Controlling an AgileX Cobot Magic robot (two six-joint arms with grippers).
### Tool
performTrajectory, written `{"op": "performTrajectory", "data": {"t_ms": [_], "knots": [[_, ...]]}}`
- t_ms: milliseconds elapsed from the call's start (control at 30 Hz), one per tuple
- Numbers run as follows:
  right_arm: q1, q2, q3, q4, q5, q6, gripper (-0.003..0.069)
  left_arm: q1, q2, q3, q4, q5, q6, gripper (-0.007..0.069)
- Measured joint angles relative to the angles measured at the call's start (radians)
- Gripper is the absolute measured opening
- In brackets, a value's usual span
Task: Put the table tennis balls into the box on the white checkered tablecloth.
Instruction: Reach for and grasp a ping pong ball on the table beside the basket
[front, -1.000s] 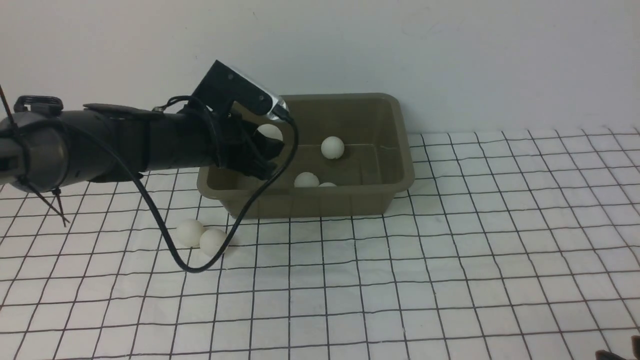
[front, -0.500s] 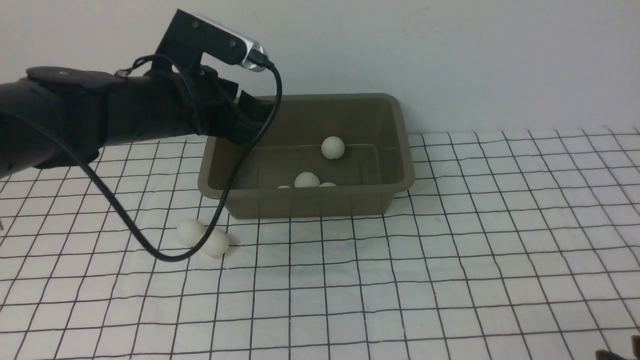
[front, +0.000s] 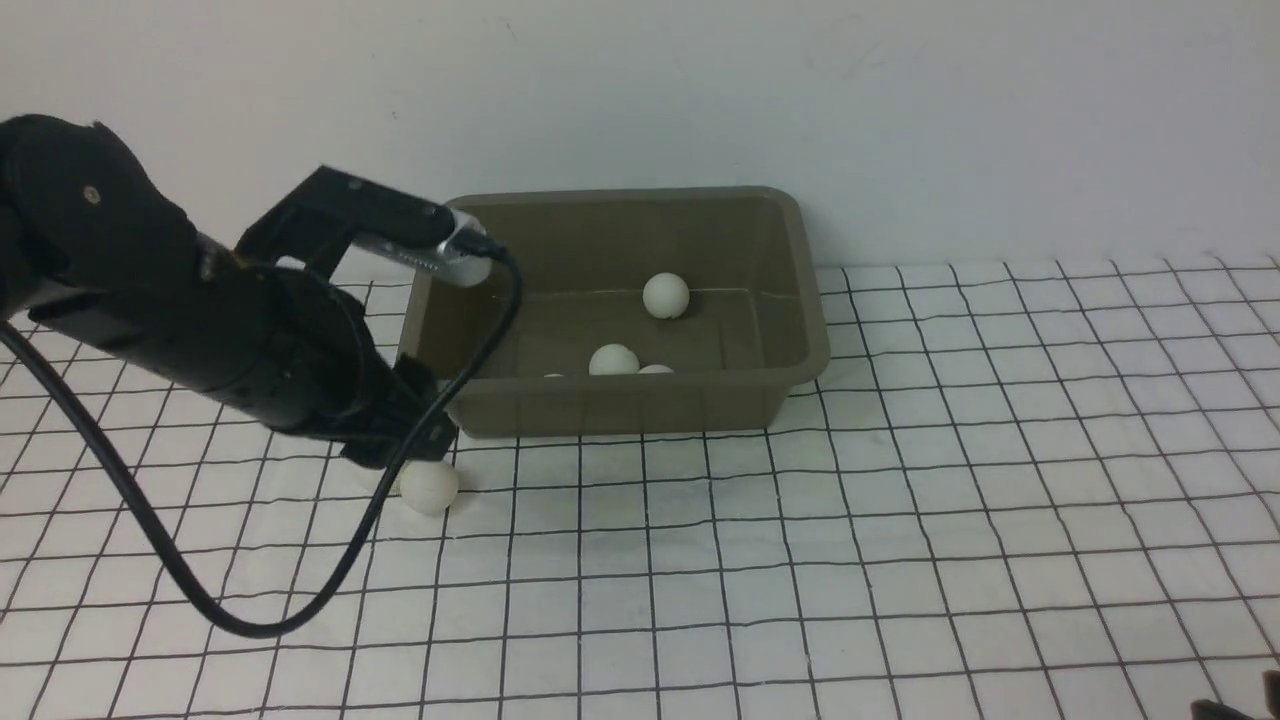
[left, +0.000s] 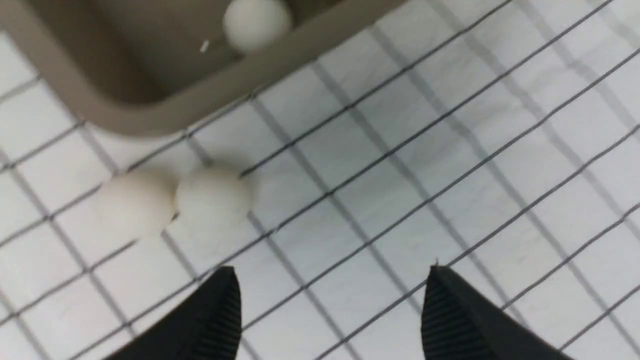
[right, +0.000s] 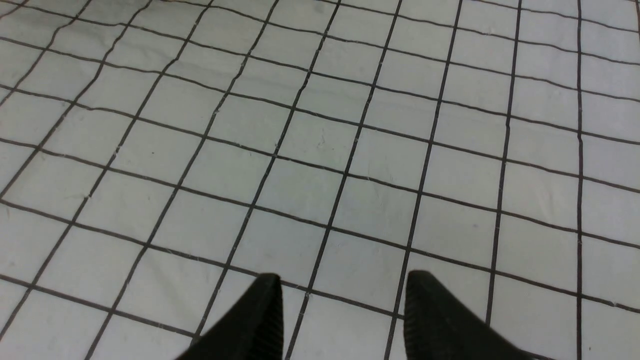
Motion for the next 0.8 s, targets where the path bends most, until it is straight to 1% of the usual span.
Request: {"op": "performTrajectory", "data": {"t_ms": [67, 100, 133, 233, 367, 467, 600, 800], "knots": [[0.000, 0.000, 0.000, 0.000, -0.003, 0.000, 0.0314, 0.000, 0.013, 0.000, 0.067, -0.006, -0.069, 0.0436], [0.000, 0.000, 0.000, 0.000, -0.003, 0.000, 0.0314, 0.000, 0.015, 0.000, 0.067, -0.007, -0.069, 0.0436], [0.000, 0.000, 0.000, 0.000, -0.005, 0.000, 0.0314, 0.000, 0.037, 0.000, 0.090, -0.029, -0.099, 0.0436], [0.000, 0.000, 0.000, -0.004, -0.005, 0.000, 0.0314, 0.000, 0.064, 0.000, 0.090, -0.041, -0.108, 0.0436], [0.000, 0.000, 0.000, -0.020, -0.007, 0.000, 0.0314, 0.000, 0.122, 0.000, 0.083, -0.090, -0.103, 0.0436], [0.000, 0.000, 0.000, -0.025, -0.008, 0.000, 0.0314, 0.000, 0.188, 0.000, 0.054, -0.142, -0.065, 0.0436], [0.000, 0.000, 0.000, -0.025, -0.008, 0.000, 0.0314, 0.000, 0.233, 0.000, 0.048, -0.171, -0.046, 0.0436], [0.000, 0.000, 0.000, -0.025, -0.010, 0.000, 0.0314, 0.000, 0.316, 0.000, 0.045, -0.268, -0.035, 0.0436]]}}
